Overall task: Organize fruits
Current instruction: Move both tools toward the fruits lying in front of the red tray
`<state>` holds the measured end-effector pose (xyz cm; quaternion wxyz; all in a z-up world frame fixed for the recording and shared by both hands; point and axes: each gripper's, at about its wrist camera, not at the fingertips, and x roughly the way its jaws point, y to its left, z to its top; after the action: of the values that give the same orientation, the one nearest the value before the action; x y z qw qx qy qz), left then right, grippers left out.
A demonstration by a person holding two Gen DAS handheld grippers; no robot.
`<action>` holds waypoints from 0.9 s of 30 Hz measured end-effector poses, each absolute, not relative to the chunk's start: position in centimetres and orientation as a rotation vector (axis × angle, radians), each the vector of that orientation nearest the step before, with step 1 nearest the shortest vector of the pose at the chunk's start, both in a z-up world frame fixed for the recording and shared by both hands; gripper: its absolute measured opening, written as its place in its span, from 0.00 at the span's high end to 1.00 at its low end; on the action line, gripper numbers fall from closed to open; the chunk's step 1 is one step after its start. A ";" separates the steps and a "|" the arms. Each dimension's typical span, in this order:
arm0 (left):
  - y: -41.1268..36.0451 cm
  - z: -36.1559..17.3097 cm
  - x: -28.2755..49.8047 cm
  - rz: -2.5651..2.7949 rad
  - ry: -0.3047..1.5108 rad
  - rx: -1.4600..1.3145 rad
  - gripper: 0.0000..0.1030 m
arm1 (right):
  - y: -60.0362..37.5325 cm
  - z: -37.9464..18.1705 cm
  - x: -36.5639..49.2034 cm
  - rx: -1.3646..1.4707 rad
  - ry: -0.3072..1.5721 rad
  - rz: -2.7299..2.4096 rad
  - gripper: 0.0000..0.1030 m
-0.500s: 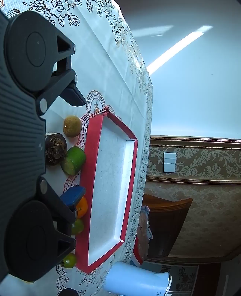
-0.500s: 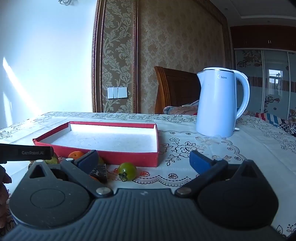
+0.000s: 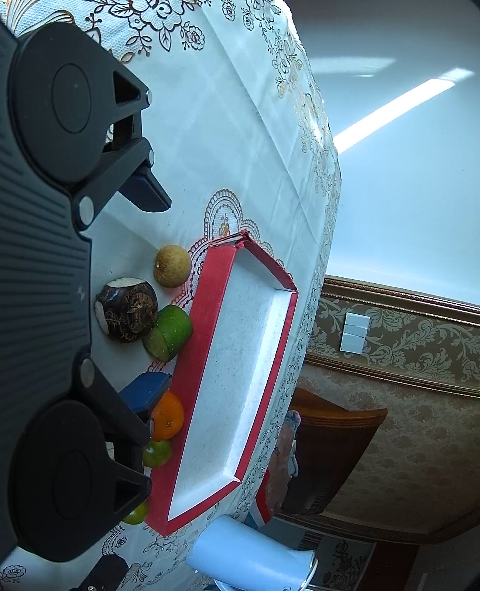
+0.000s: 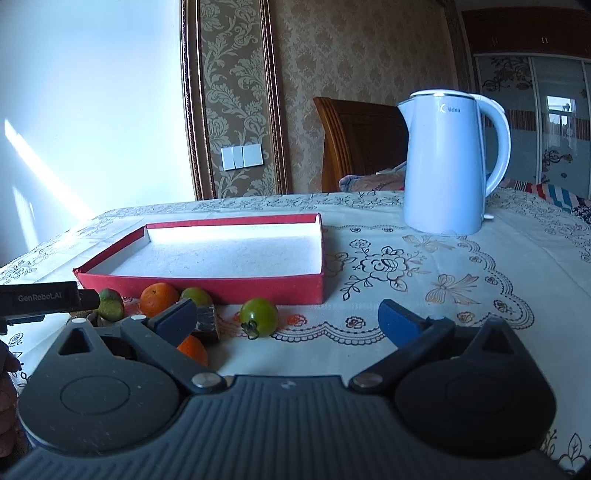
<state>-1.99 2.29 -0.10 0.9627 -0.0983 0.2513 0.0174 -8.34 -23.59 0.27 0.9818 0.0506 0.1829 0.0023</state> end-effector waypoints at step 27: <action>1.7 -0.2 -2.9 0.038 0.471 -0.148 0.09 | -24.4 0.0 -9.2 0.069 0.430 0.007 0.00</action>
<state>-2.90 1.74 -0.20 0.9695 -0.0732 0.2332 0.0188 -9.24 -24.45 0.04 0.9764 0.0340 0.2131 0.0032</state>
